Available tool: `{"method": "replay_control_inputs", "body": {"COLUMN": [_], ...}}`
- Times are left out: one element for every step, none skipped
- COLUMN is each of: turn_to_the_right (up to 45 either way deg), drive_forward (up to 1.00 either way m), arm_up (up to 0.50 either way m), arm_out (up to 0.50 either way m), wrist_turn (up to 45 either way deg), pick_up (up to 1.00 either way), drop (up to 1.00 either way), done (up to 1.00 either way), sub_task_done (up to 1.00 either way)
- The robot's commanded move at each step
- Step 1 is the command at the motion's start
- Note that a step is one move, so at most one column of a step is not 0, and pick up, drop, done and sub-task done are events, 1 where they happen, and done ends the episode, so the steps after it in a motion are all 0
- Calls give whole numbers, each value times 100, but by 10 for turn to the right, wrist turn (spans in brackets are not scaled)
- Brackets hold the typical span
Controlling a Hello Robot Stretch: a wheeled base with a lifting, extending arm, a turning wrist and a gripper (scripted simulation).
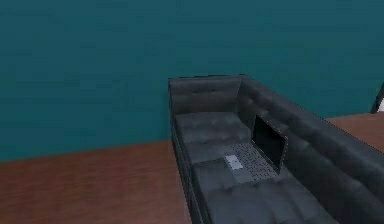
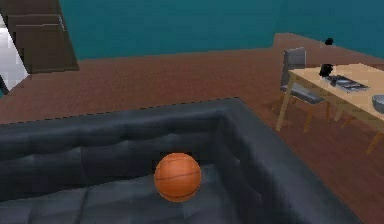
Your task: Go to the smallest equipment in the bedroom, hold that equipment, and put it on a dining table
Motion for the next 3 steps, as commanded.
{"method": "replay_control_inputs", "body": {"turn_to_the_right": [0,0,0], "drive_forward": [0,0,0], "arm_up": [22,0,0], "arm_out": [0,30,0], "wrist_turn": [0,0,450], "pick_up": [0,0,0], "drop": [0,0,0], "done": [0,0,0], "sub_task_done": [0,0,0]}}
